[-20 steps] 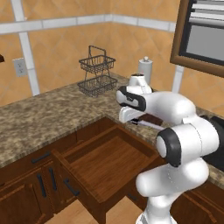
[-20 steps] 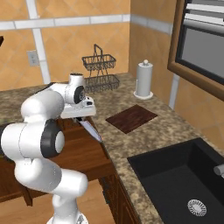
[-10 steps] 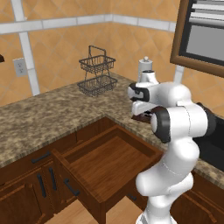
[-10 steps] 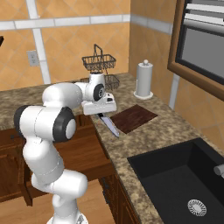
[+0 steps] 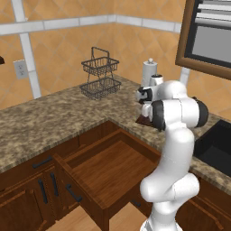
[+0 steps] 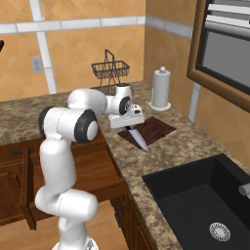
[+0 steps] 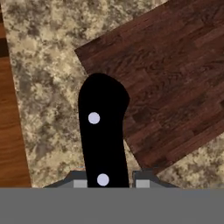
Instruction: Pick up the knife from the drawer and place it on the cutting board. Then place the meat from the plate to the cutting board.
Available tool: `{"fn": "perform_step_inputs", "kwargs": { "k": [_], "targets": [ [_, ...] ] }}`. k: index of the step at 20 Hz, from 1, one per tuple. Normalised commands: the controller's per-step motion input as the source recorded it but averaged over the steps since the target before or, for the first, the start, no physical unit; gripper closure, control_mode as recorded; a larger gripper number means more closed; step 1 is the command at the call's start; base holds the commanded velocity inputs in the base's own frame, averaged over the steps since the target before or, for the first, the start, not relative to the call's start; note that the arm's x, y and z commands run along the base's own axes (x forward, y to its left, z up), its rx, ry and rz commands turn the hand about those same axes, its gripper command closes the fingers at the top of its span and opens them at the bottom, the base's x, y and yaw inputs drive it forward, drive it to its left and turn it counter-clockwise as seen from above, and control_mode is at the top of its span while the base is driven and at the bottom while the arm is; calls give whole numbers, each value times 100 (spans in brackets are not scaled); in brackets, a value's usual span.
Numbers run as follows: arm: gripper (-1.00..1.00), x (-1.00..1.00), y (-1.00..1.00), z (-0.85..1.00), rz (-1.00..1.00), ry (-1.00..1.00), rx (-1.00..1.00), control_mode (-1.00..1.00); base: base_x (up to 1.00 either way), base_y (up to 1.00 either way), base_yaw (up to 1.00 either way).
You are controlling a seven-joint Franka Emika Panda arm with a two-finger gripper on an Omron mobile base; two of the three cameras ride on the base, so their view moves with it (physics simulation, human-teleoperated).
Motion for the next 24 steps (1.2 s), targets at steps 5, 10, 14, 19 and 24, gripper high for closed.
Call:
{"fn": "perform_step_inputs", "kwargs": {
  "k": [5, 10, 14, 19, 24],
  "targets": [
    [100, 29, -44, -33, 1, -19, -9, -100, 0, 0, 0],
    [100, 20, -21, -45, 6, -23, -13, -100, 0, 0, 0],
    [100, 55, -5, -23, 11, -5, -9, -100, 0, 0, 0],
    [100, 76, 0, 13, 23, 26, -1, -100, 0, 0, 0],
    [100, 76, 0, 20, 23, 37, 0, -100, 0, 0, 0]
  ]
}}
